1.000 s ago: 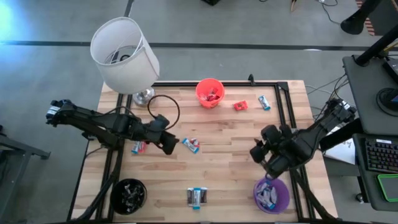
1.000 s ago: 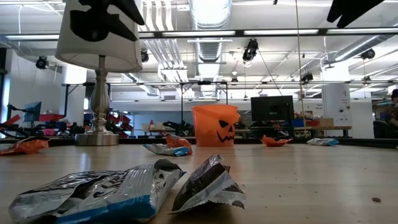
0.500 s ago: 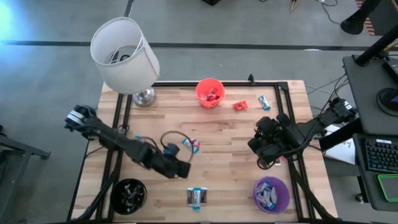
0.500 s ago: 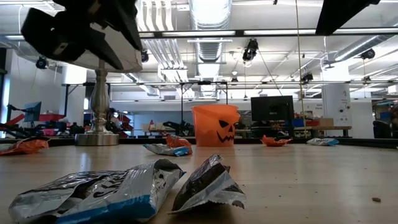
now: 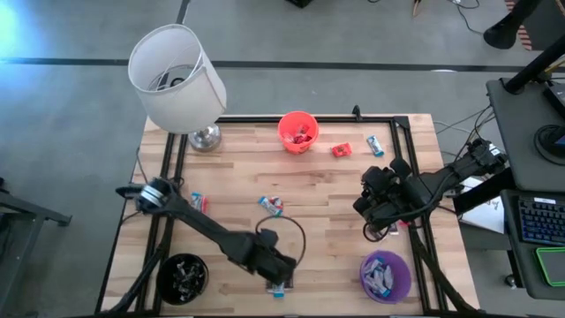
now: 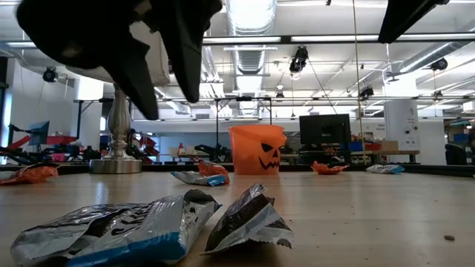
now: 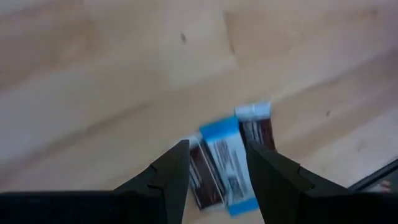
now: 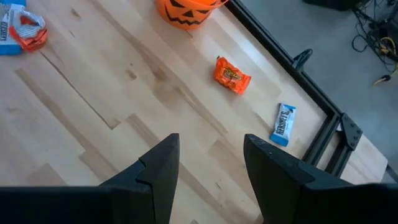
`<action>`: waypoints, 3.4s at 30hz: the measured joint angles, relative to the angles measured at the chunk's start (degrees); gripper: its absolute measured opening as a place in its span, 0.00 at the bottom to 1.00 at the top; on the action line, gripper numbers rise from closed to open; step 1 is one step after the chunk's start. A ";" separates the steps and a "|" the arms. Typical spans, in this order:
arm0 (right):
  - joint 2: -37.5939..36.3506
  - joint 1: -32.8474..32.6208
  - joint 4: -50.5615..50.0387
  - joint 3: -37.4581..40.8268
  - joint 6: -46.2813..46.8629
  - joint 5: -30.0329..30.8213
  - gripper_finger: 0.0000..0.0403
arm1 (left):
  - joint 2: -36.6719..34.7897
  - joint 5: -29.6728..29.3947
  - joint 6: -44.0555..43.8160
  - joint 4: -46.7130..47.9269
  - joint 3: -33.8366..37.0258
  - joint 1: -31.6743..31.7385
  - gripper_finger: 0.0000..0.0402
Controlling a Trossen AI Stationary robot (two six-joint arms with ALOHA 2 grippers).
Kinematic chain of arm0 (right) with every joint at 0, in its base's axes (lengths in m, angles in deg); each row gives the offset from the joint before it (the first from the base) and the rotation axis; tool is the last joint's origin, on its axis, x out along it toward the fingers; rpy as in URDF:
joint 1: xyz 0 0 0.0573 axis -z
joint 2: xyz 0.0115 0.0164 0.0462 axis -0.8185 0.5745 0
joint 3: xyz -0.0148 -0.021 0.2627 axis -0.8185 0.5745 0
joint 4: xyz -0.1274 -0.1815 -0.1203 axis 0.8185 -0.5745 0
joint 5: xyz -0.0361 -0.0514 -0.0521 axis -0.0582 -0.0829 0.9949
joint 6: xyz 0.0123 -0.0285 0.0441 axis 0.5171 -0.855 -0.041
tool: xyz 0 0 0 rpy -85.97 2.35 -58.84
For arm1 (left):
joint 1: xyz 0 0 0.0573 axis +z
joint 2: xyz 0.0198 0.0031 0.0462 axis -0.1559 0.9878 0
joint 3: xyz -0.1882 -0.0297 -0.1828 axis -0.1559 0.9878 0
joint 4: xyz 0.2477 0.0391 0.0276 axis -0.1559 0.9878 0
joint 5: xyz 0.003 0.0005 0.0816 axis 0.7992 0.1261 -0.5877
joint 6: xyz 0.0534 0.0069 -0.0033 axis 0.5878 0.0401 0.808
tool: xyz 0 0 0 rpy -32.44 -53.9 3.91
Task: Organize candy in baskets
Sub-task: Put the brown chocolate into the black bucket
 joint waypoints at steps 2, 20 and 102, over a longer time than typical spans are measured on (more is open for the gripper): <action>0.00 0.00 0.00 0.00 -0.08 0.04 0.42 | 2.88 0.36 -0.48 2.86 -4.34 -0.78 0.35; 0.00 0.20 0.42 0.00 -1.42 0.04 0.42 | 14.39 7.20 1.05 11.54 -21.76 -0.78 0.35; -0.02 0.20 0.90 0.00 -3.82 0.13 0.42 | 15.07 10.74 26.91 38.12 -35.33 1.34 0.00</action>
